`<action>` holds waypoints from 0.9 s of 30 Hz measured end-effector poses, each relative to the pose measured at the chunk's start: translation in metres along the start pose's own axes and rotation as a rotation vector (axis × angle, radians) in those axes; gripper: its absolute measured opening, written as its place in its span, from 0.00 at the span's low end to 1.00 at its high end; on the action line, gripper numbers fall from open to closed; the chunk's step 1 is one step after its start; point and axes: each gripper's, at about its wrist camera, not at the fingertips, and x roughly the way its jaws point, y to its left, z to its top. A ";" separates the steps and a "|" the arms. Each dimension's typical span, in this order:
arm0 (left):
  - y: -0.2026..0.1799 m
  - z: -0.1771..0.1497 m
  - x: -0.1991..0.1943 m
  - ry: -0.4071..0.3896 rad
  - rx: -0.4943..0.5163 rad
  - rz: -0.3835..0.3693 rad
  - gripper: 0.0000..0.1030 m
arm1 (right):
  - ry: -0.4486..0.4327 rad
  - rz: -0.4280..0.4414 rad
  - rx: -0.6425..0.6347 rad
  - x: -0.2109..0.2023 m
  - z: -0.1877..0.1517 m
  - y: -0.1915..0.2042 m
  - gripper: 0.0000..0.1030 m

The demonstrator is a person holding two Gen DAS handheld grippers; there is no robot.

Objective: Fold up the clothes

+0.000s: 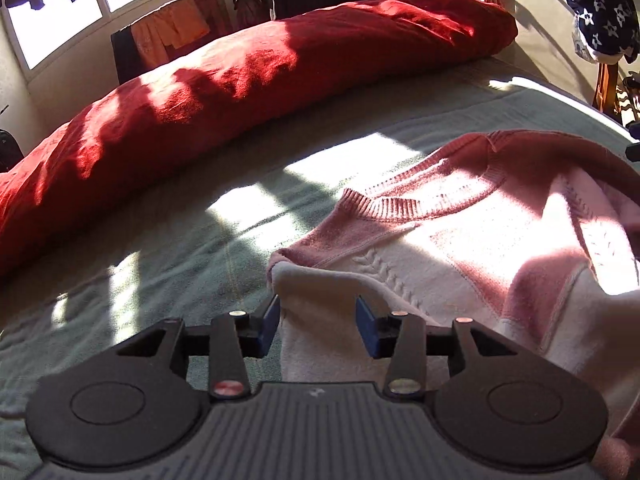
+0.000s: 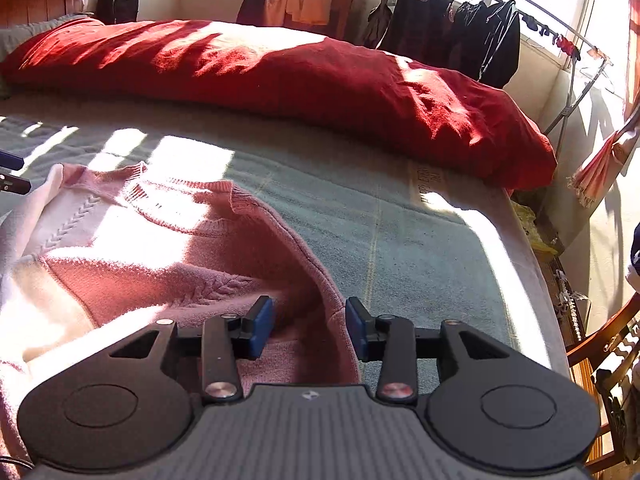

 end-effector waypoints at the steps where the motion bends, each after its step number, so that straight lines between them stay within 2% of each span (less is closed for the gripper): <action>1: -0.006 -0.008 -0.010 -0.003 0.004 -0.017 0.44 | -0.005 0.011 -0.005 -0.010 -0.005 0.004 0.43; 4: -0.022 -0.032 -0.041 -0.014 0.017 -0.069 0.49 | -0.019 0.061 -0.009 -0.041 -0.025 0.019 0.47; 8: -0.045 -0.066 -0.078 -0.029 0.019 -0.135 0.58 | -0.043 0.148 0.019 -0.077 -0.060 0.042 0.58; 10: -0.055 -0.083 -0.090 -0.037 0.002 -0.167 0.59 | -0.063 0.198 0.047 -0.093 -0.081 0.052 0.61; 12: -0.063 -0.097 -0.100 -0.044 -0.017 -0.194 0.61 | -0.081 0.242 0.088 -0.105 -0.100 0.061 0.69; 14: -0.070 -0.106 -0.105 -0.049 -0.033 -0.211 0.61 | -0.071 0.309 0.158 -0.112 -0.122 0.069 0.69; 17: -0.079 -0.120 -0.112 -0.056 -0.056 -0.236 0.61 | -0.048 0.332 0.195 -0.120 -0.143 0.083 0.69; 20: -0.088 -0.134 -0.120 -0.064 -0.080 -0.262 0.61 | -0.064 0.318 0.217 -0.133 -0.158 0.096 0.69; 25: -0.083 -0.147 -0.116 -0.071 -0.194 -0.241 0.60 | -0.118 0.274 0.231 -0.157 -0.178 0.113 0.69; 27: -0.079 -0.151 -0.110 -0.060 -0.231 -0.224 0.56 | -0.127 0.262 0.236 -0.163 -0.184 0.116 0.69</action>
